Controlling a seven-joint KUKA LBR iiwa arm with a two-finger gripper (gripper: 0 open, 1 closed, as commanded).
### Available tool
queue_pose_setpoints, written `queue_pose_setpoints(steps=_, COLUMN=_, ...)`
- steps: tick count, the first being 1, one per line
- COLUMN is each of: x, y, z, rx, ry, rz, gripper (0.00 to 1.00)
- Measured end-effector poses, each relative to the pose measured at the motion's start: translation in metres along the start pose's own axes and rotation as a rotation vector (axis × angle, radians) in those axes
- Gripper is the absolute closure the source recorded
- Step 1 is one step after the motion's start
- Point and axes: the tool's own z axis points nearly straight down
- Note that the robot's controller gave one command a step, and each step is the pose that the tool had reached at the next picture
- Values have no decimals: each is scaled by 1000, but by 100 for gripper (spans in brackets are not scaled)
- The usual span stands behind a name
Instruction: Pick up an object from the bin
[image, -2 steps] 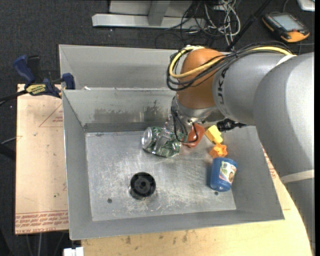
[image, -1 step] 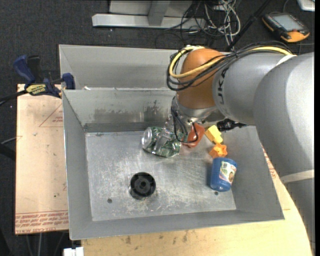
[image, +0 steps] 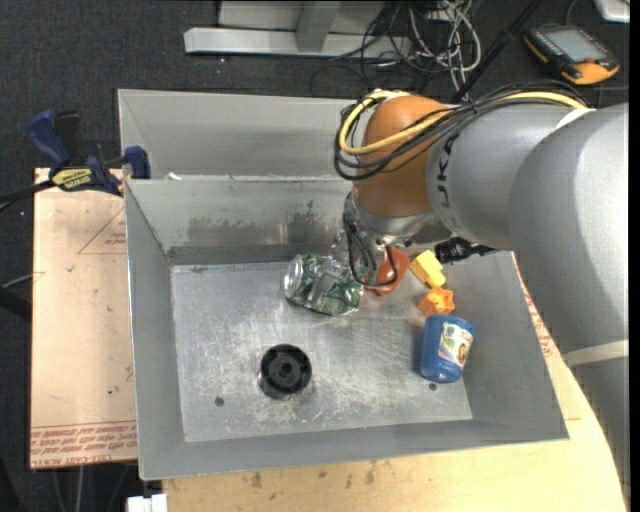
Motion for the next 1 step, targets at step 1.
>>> queue_pose_setpoints(steps=1, x=3, y=-1, z=-16, rx=4, ry=12, rz=0, gripper=100)
